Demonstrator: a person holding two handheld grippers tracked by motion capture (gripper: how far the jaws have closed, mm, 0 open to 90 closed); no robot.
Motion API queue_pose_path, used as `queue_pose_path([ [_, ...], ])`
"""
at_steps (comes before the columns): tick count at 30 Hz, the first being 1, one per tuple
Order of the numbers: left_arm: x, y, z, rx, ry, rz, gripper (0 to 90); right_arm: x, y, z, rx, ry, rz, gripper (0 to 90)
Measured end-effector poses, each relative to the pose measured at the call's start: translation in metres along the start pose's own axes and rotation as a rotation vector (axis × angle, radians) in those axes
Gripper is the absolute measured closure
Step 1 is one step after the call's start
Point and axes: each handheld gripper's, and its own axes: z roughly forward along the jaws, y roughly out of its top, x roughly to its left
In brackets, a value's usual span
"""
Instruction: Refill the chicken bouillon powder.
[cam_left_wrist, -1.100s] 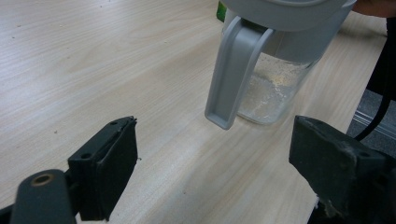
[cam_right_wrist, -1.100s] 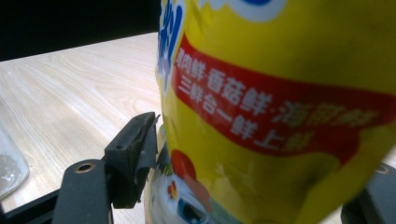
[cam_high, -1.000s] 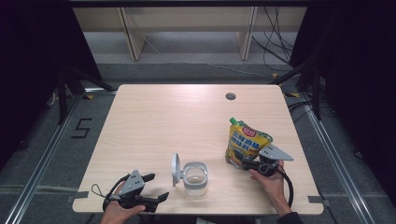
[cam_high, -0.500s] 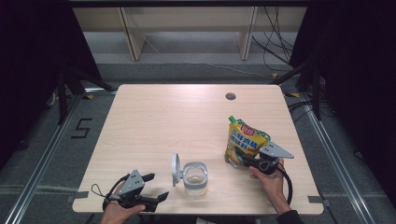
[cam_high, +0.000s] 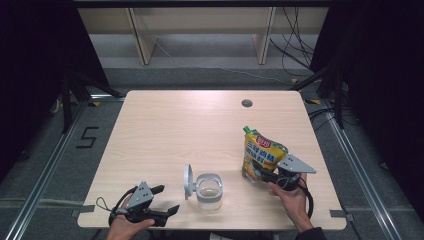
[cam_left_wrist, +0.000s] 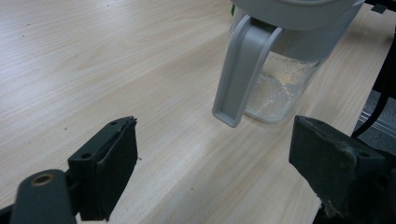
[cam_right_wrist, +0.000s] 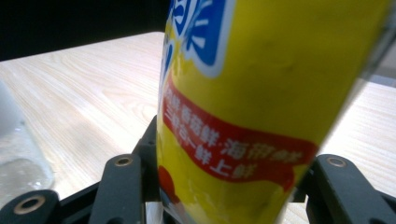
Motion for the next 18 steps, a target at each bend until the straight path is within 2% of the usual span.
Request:
queue_pose_path([
  [1,0.000,0.000,0.000,0.000,0.000,0.000,14.9,0.003,0.001,-0.004,0.004,-0.003,0.028,48.8],
  [2,0.000,0.000,0.000,-0.008,0.000,-0.009,14.9,0.004,0.002,-0.006,0.004,-0.004,0.017,48.8],
  [3,-0.002,-0.001,0.001,-0.011,0.003,-0.035,15.0,0.006,0.003,-0.010,0.002,-0.016,0.022,48.8],
  [5,-0.001,-0.001,0.000,-0.004,0.006,-0.023,15.0,0.011,0.008,-0.016,0.001,-0.004,-0.030,48.8],
  [6,0.001,0.000,0.000,-0.003,0.006,0.003,15.0,0.015,0.011,-0.021,0.008,-0.016,-0.065,48.8],
  [7,0.001,0.000,0.000,-0.001,0.007,0.003,15.0,0.016,0.013,-0.023,-0.018,-0.018,-0.125,48.8],
  [8,-0.001,-0.001,0.000,-0.006,0.010,-0.029,15.0,0.019,0.014,-0.026,-0.007,-0.016,-0.139,48.8],
  [9,-0.002,-0.001,0.001,-0.008,0.009,-0.031,15.0,0.022,0.016,-0.030,-0.003,-0.036,-0.160,48.8],
  [10,0.000,0.000,0.000,-0.004,0.009,0.004,15.0,0.025,0.019,-0.033,-0.008,-0.035,-0.220,48.8],
  [11,0.001,0.000,-0.001,0.002,0.009,0.010,14.9,0.029,0.020,-0.036,-0.001,-0.045,-0.264,48.8],
  [12,0.001,0.000,-0.001,0.004,0.009,0.016,15.0,0.032,0.021,-0.038,0.002,-0.045,-0.278,48.8],
  [14,0.002,-0.001,-0.001,0.005,0.011,0.015,14.9,0.039,0.023,-0.042,0.023,-0.037,-0.331,48.8],
  [15,0.000,-0.001,-0.001,0.003,0.015,-0.017,15.0,0.041,0.023,-0.044,0.025,-0.042,-0.348,48.8],
  [16,0.001,-0.002,-0.002,0.015,0.024,-0.008,15.0,0.044,0.024,-0.045,0.035,-0.040,-0.370,48.8],
  [18,0.000,-0.003,-0.001,0.006,0.014,-0.018,15.0,0.051,0.025,-0.048,0.067,-0.051,-0.437,48.8],
])
